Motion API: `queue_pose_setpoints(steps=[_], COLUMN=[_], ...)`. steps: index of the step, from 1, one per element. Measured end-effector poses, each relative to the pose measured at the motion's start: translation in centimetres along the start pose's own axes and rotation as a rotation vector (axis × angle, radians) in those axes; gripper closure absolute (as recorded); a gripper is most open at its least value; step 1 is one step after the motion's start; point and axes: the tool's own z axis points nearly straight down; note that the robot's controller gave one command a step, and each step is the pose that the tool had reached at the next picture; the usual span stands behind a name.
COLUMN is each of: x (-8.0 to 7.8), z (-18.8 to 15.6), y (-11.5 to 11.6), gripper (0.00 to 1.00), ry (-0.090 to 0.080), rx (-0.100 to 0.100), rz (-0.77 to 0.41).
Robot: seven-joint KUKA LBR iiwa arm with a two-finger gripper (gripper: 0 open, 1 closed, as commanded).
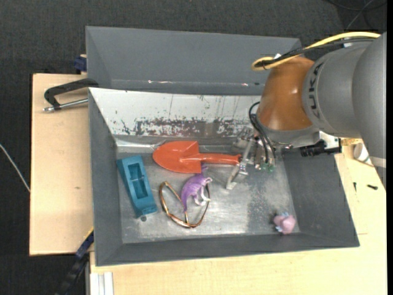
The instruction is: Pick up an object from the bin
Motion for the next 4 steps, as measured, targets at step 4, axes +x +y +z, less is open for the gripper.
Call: queue_pose_setpoints(steps=[4], x=[0.4], z=[-6.5], y=[2.8], gripper=[1.00], ry=[-0.008], rx=[-0.003], rz=[-0.149])
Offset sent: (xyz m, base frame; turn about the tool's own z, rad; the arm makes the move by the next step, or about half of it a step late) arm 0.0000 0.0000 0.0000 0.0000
